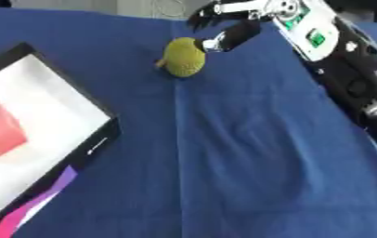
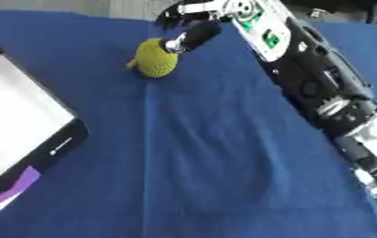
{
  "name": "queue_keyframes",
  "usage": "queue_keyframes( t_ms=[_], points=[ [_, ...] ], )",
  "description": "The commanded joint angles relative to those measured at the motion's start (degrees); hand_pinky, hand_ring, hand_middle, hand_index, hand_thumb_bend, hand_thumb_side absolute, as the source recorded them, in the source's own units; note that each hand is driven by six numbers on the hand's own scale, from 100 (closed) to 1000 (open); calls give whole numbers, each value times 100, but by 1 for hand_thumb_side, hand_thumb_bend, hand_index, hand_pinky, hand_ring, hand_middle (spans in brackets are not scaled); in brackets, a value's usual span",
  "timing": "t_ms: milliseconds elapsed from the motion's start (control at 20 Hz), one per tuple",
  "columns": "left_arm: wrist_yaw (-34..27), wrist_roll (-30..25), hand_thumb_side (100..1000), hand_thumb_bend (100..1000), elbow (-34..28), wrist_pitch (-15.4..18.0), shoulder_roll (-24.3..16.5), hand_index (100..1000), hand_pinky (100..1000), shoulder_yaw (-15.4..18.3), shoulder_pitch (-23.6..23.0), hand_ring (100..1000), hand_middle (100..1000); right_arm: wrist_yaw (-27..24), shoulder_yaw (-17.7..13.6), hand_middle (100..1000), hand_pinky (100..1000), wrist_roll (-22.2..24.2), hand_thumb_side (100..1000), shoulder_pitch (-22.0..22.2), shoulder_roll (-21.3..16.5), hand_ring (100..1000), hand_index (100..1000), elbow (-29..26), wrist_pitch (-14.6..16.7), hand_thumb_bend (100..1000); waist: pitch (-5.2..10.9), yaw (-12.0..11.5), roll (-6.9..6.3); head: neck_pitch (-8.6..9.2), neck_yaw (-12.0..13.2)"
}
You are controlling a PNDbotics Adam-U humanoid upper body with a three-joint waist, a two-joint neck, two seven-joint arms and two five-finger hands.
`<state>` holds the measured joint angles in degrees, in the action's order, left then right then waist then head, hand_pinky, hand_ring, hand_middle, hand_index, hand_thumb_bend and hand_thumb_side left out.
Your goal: Pick up objects on the table and place them in the box.
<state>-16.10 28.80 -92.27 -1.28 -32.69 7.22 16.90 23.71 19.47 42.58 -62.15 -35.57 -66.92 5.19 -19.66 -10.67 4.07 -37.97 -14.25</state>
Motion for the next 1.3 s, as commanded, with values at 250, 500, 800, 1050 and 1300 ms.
queue_keyframes(
  t_ms=[250, 500, 800, 1050, 1300],
  points=[
    [-22, -8, 621, 699, -128, -2, -129, 867, 806, 45, 85, 785, 743, 158, -232, 858, 942, -326, 591, -103, -116, 942, 957, 10, 1, 157, -87, -51, 97, 166, -11],
    [-29, -5, 622, 698, -143, 2, -142, 867, 806, 55, 100, 785, 742, 324, -321, 867, 952, -622, 541, -140, -137, 950, 962, -44, 33, 216, -152, -73, 125, 224, -24],
    [-31, -6, 622, 696, -148, 1, -149, 867, 806, 59, 128, 785, 741, 608, -341, 872, 960, -778, 560, -158, -137, 954, 973, -83, 125, 249, -225, -112, 157, 309, -62],
    [-40, 3, 623, 694, -161, 10, -165, 865, 806, 71, 164, 785, 741, 478, -383, 870, 960, -715, 606, -155, -109, 951, 974, 53, 139, 203, -335, -194, 215, 376, -74],
    [-55, 13, 622, 692, -163, 22, -182, 862, 806, 85, 164, 784, 738, 440, -376, 868, 959, -589, 632, -133, -130, 950, 972, 81, 136, 199, -411, -221, 252, 357, -43]
  ],
)
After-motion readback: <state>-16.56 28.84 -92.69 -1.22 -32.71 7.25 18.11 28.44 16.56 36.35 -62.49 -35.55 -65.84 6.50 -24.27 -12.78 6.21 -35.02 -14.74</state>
